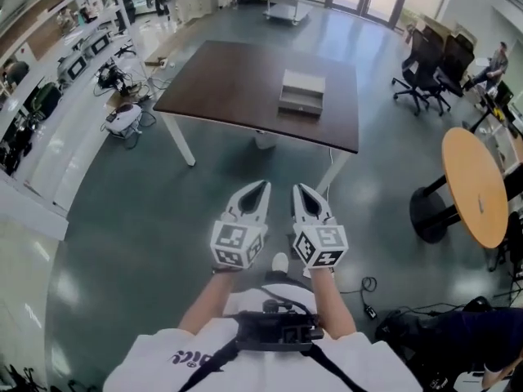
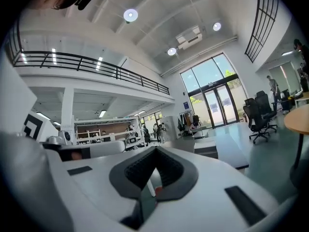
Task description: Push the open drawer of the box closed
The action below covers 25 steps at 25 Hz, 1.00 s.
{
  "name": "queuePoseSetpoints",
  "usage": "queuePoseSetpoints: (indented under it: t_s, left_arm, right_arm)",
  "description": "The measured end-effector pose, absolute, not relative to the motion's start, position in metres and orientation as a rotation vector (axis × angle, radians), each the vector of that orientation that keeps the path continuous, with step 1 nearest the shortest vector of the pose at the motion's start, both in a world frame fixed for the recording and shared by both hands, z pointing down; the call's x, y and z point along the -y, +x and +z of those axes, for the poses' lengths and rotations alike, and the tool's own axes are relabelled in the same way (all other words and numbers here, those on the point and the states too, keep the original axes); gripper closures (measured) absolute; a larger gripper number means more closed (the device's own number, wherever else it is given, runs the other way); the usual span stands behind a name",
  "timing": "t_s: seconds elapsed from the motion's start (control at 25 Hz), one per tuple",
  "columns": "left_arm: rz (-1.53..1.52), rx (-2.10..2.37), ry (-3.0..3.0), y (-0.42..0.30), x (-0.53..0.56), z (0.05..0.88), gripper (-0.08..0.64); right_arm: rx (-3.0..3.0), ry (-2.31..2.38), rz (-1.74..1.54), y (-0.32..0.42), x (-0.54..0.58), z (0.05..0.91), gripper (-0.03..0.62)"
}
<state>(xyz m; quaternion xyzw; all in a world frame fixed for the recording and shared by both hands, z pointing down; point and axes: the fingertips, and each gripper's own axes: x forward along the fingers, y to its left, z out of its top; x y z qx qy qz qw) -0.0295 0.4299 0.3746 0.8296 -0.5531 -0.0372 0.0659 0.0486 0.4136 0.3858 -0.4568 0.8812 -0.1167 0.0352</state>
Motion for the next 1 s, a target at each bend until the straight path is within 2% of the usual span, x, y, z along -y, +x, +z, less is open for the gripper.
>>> queuePoseSetpoints:
  t_s: [0.28, 0.6, 1.0]
  left_arm:
    - [-0.11, 1.691, 2.53, 0.005, -0.308, 0.352, 0.551]
    - [-0.028, 1.71, 2.456, 0.028, -0.242, 0.382, 0.551]
    - [-0.063, 1.644, 2.475, -0.003, -0.124, 0.408, 0.551]
  right_arm:
    - [-2.673, -1.349, -0.366, 0.077, -0.291, 0.358, 0.589]
    - [-2.765, -1.271, -0.428, 0.092, -0.232, 0.399, 0.589]
    - [-2.785, -1.44, -0.328, 0.067, -0.131, 0.424, 0.589]
